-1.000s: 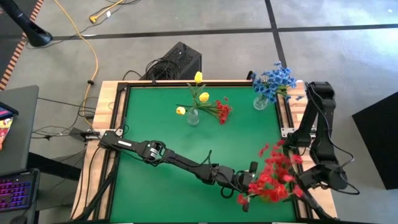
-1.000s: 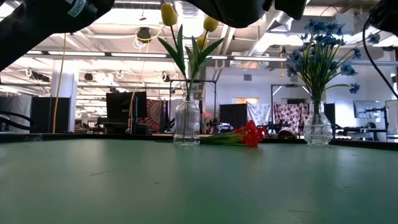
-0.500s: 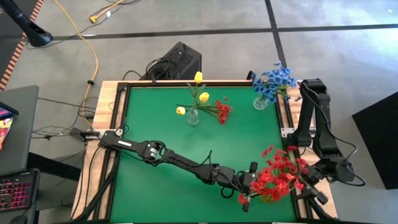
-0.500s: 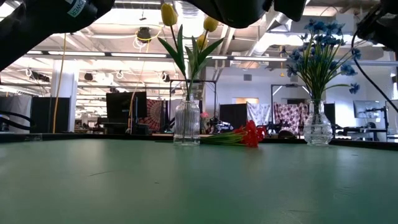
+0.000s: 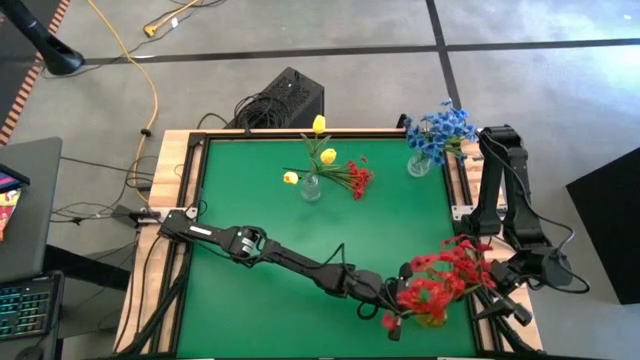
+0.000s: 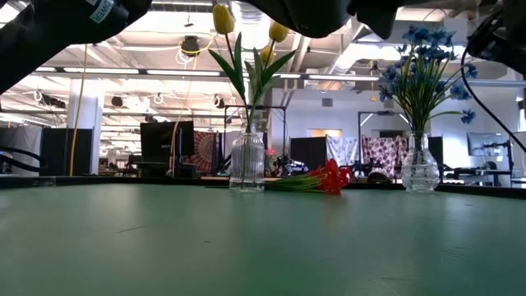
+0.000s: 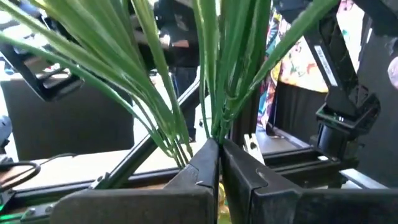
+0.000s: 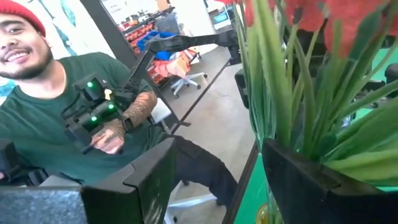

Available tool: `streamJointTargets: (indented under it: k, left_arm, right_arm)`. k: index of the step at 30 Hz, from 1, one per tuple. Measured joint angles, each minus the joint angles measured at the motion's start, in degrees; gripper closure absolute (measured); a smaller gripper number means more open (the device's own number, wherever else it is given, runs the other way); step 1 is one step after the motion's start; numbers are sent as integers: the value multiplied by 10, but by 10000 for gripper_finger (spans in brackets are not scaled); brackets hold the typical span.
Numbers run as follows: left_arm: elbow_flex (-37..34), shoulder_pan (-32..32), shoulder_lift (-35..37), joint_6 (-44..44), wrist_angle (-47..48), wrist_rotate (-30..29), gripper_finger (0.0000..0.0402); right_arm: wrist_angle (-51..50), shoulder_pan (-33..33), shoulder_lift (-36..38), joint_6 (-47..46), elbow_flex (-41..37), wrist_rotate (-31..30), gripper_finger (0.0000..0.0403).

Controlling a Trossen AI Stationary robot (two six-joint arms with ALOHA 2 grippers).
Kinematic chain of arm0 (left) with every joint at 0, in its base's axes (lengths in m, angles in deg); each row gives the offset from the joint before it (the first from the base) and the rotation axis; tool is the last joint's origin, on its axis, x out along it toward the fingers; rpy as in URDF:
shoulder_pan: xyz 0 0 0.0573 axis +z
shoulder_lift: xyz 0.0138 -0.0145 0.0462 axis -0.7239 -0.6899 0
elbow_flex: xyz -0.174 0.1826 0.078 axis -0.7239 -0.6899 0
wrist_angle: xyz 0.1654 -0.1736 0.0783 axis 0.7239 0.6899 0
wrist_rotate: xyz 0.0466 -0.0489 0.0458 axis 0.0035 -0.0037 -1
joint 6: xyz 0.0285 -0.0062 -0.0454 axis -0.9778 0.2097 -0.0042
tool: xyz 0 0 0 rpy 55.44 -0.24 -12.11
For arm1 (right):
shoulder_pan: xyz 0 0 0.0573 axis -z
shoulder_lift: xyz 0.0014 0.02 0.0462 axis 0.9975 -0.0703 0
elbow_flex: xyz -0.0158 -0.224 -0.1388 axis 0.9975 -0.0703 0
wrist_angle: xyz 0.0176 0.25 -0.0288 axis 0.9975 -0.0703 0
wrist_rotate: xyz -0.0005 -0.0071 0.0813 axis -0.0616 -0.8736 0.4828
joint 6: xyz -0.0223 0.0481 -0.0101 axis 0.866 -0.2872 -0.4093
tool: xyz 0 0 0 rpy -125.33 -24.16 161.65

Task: Sort flowers into vase by color
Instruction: Put the bottom red flowers into the yellow vase, then put the red flowers into the yellow vase

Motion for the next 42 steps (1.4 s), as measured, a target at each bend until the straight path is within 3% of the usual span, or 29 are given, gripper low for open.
streamJointTargets:
  k: [10,20,26,31,35,42]
  left_arm:
    - [0,3,3,22,46,1,393]
    - [0,3,12,37,75,54,300]
    - [0,3,33,34,166,75,266]
    - [0,5,67,-1,286,73,263]
    - [1,6,97,-7,402,31,264]
    - [1,18,132,33,580,-124,264]
  right_arm:
    - [14,0,0,1,0,-1,138]
    - [17,0,0,2,0,-1,138]
    - [45,0,1,-3,0,-2,138]
    - [44,0,15,-105,0,9,138]
    - [43,0,24,-162,0,27,138]
    - [42,0,35,-236,0,28,138]
